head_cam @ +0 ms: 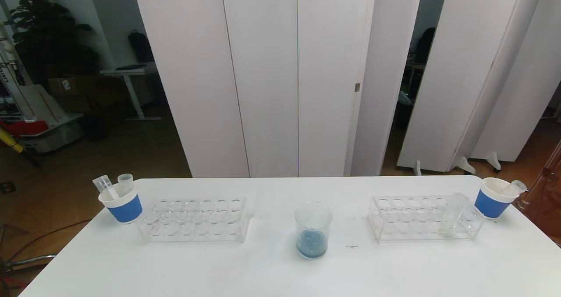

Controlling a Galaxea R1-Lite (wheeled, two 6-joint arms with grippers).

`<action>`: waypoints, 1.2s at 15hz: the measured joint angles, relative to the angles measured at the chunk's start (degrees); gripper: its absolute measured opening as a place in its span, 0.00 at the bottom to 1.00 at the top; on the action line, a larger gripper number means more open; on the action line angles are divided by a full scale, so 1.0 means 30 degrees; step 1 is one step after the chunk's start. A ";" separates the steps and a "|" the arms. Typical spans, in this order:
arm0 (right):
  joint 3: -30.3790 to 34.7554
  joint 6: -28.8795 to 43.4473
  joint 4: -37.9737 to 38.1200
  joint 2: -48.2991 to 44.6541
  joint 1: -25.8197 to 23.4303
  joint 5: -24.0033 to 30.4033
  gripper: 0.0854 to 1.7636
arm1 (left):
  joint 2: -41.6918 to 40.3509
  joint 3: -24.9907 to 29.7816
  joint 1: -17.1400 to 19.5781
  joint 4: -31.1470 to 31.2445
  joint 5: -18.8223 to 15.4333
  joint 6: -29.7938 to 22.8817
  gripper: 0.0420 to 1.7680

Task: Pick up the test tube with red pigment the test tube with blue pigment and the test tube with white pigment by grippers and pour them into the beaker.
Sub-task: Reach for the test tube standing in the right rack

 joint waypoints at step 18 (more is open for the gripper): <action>0.0000 -0.0037 0.0028 0.0000 0.0000 -0.0016 0.99 | 0.0008 0.0000 0.0000 -0.0008 -0.0008 0.0000 0.99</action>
